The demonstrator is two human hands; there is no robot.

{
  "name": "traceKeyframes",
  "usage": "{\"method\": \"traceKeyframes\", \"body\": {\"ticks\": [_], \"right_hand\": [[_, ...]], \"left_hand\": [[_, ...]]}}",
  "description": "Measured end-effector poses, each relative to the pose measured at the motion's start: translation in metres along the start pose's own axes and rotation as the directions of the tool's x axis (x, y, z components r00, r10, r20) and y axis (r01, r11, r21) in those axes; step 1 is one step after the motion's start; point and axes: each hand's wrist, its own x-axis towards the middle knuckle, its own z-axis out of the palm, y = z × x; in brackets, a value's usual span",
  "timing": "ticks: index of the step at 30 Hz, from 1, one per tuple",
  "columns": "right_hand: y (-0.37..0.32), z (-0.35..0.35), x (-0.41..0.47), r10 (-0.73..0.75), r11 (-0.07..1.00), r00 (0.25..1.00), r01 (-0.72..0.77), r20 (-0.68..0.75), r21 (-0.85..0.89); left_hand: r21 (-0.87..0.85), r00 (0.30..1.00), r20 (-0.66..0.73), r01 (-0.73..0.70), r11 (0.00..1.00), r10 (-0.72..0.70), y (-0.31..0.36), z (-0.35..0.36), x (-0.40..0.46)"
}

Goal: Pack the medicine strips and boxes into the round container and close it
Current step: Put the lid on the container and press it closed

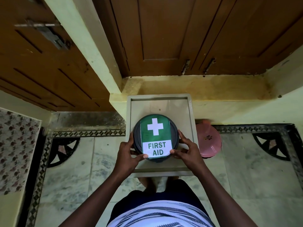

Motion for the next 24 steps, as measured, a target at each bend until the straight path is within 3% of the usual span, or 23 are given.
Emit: {"method": "traceKeyframes", "body": {"ticks": [8, 14, 24], "right_hand": [[0.007, 0.007, -0.003, -0.082, 0.993, 0.996, 0.077, -0.046, -0.092], [-0.008, 0.009, 0.006, -0.031, 0.999, 0.988, 0.034, -0.152, 0.014], [-0.040, -0.004, 0.040, -0.145, 0.982, 0.972, 0.117, -0.188, -0.150]], "left_hand": [[0.021, 1.000, -0.030, -0.008, 1.000, 0.008, -0.004, 0.008, -0.001], [-0.021, 0.997, -0.039, -0.063, 0.998, 0.062, 0.014, 0.006, 0.012], [0.053, 0.989, -0.003, -0.151, 0.987, 0.151, 0.049, 0.009, 0.068]]}}
